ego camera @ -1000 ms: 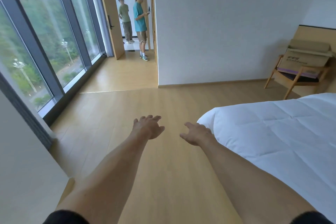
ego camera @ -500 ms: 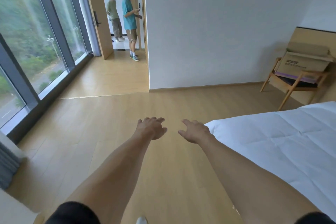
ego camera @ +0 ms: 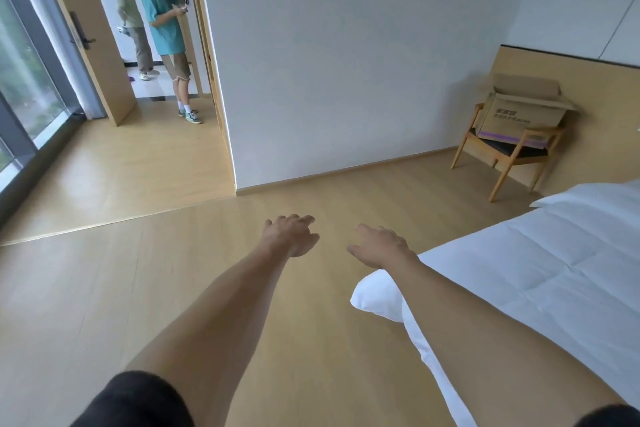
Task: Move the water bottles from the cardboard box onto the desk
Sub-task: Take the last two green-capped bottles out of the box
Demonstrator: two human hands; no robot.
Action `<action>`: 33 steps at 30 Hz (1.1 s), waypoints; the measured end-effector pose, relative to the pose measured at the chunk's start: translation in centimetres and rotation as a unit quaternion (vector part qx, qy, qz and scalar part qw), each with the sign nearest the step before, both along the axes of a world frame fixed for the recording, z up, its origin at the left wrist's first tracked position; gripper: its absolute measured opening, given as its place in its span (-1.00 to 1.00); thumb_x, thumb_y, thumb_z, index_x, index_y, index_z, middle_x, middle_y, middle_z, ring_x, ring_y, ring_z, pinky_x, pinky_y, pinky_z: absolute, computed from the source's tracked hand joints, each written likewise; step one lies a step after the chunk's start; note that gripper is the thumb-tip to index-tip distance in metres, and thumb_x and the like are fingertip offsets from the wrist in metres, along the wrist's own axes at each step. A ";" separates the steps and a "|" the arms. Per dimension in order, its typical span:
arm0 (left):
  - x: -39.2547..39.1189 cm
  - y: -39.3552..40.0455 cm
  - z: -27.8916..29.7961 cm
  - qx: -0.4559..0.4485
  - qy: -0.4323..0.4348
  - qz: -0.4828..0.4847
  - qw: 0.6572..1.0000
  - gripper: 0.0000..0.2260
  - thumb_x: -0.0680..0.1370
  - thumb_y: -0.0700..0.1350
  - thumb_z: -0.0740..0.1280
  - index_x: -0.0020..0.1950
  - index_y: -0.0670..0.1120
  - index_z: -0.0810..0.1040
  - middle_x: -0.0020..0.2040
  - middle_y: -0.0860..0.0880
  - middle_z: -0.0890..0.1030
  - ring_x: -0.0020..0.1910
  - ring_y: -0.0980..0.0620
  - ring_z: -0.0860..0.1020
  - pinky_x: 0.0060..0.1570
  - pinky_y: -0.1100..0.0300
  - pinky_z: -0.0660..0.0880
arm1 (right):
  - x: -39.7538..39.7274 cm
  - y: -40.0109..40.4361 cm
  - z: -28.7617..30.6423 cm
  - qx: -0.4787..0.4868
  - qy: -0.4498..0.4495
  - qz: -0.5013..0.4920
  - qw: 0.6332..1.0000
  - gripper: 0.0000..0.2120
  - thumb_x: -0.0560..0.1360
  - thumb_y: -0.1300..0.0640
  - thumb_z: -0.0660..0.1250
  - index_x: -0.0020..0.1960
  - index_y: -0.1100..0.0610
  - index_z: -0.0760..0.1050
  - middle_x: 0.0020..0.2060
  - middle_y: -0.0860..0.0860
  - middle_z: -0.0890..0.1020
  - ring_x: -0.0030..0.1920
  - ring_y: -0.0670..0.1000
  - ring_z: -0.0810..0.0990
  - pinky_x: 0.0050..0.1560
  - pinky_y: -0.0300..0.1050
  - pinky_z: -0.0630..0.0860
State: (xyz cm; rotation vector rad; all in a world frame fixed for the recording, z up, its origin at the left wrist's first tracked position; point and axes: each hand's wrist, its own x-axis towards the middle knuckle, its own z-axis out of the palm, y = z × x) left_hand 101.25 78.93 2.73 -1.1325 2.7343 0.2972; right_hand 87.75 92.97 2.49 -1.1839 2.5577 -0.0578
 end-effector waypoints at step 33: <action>-40.5 -40.1 -1.3 -0.020 -0.050 -0.045 0.998 -0.50 0.66 0.12 0.08 0.61 0.16 0.15 0.57 0.02 0.30 0.52 -0.10 0.28 0.45 -0.07 0.21 | -39.4 -39.0 -2.3 -0.014 -0.041 -0.060 0.997 -0.46 0.59 -0.22 0.17 0.52 -0.06 0.29 0.42 0.11 0.45 0.43 0.16 0.39 0.34 0.06 0.32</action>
